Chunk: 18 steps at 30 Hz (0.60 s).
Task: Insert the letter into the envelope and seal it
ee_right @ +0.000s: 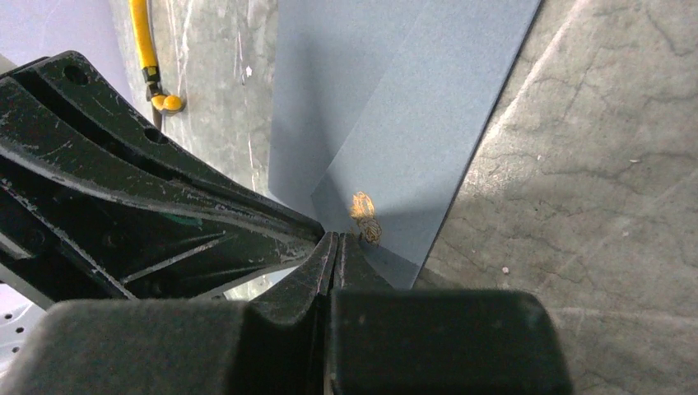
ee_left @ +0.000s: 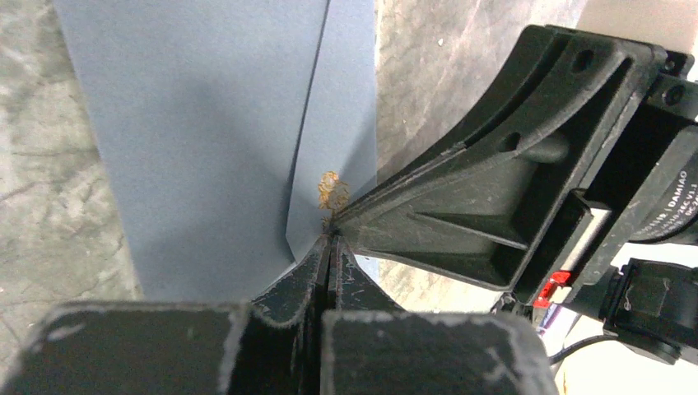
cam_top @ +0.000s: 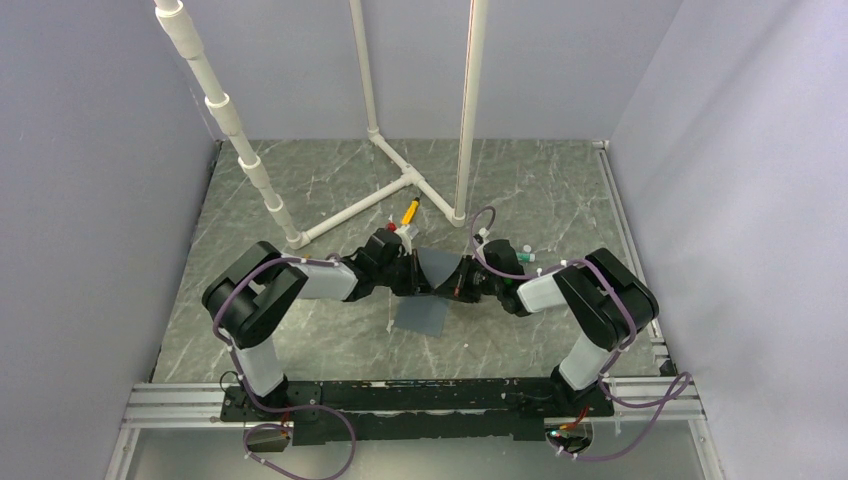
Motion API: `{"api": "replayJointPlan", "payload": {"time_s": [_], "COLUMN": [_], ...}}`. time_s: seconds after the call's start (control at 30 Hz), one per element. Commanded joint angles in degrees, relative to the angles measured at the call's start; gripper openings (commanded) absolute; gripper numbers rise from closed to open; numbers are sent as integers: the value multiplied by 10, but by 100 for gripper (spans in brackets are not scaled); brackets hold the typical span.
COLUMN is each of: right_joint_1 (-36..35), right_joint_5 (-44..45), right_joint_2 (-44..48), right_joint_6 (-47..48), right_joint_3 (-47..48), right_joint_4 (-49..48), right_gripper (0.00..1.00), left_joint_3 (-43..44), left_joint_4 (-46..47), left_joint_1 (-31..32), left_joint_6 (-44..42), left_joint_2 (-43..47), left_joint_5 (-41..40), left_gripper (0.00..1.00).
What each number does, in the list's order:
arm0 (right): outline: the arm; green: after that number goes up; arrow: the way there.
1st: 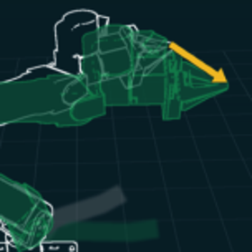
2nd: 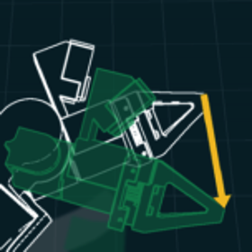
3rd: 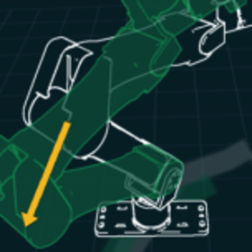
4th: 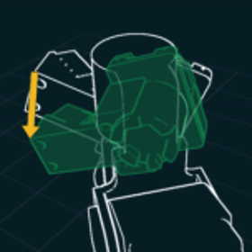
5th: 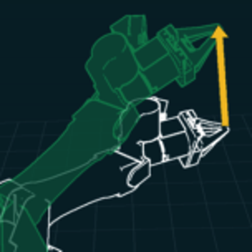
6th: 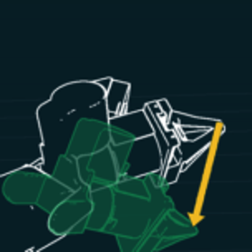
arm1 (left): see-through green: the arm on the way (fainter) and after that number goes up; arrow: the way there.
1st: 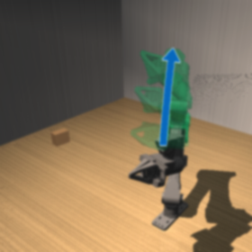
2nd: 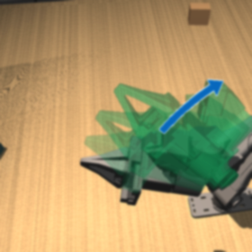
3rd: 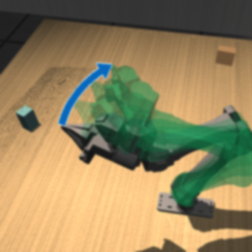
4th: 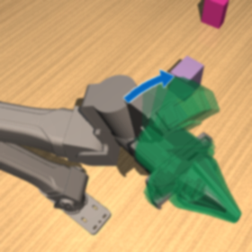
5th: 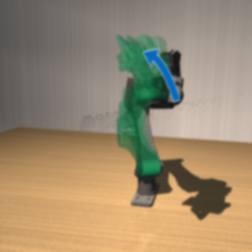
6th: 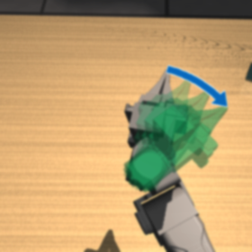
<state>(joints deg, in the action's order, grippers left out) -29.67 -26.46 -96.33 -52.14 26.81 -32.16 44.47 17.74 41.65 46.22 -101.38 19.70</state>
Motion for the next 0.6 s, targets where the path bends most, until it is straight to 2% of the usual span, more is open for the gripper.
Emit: {"api": "replayJointPlan", "payload": {"time_s": [0.0, 0.3, 0.47, 0.57], "right_joint_1": [-5, -5, -5, -6], "right_joint_5": [22, 20, 9, 14], "right_joint_2": [-4, 21, 32, 13], "right_joint_6": [19, 34, -12, -14], "right_joint_3": [-21, -32, -41, -23], "right_joint_4": [33, 28, -73, -84], "right_gripper": [0, 0, 0, 0], "left_joint_3": [10, 13, -11, -42], "left_joint_4": [-17, -21, -29, -3], "left_joint_1": [0, -13, -14, -16], "left_joint_6": [-1, 17, 21, 30], "left_joint_2": [-7, -80, -80, -87], "left_joint_5": [-39, -19, -20, -9], "left_gripper": [3, 2, 2, 2]}}
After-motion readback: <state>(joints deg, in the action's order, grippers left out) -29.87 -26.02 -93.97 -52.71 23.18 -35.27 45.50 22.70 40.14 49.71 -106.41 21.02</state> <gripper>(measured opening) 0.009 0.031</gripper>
